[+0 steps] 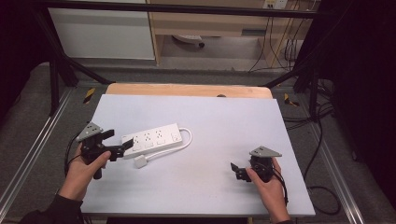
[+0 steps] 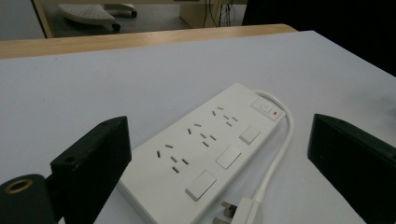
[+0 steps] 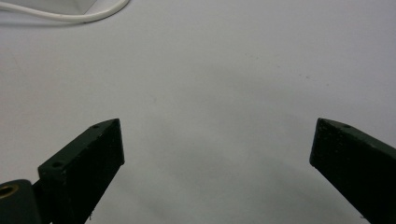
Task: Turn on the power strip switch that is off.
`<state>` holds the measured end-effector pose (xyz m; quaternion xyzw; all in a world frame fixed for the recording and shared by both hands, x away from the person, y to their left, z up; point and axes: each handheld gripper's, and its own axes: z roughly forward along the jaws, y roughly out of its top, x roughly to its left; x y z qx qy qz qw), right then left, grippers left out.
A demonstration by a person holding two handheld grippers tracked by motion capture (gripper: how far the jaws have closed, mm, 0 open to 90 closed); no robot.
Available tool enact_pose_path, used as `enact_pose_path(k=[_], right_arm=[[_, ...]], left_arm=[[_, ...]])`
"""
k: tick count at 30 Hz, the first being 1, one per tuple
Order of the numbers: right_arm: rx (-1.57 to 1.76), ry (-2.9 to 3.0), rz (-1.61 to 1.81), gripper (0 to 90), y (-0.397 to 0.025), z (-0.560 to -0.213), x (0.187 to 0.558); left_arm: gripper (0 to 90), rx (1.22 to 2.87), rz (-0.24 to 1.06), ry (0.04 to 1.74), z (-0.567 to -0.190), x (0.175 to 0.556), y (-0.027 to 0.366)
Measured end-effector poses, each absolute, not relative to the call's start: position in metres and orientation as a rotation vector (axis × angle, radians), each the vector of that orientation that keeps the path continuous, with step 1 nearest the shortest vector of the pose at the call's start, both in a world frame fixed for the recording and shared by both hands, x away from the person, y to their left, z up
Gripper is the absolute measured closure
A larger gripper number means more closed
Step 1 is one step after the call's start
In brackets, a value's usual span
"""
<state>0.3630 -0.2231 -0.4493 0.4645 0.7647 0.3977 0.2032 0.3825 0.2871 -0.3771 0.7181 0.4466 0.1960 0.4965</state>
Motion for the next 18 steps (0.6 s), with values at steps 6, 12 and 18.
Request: enact_pose_path(k=[6, 12, 18], right_arm=[[1.293, 2.132, 1.112, 3.5, -0.224, -0.449, 0.363], [1.292, 2.131, 1.113, 3.5, -0.224, -0.449, 0.363], [1.293, 2.130, 1.115, 3.5, -0.224, -0.449, 0.363]], left_arm=[[6.2, 1.742, 0.475, 1.071, -0.376, 0.387, 0.280], [6.2, 1.751, 0.469, 1.072, -0.378, 0.391, 0.276], [6.3, 1.747, 0.464, 1.062, -0.380, 0.393, 0.274]])
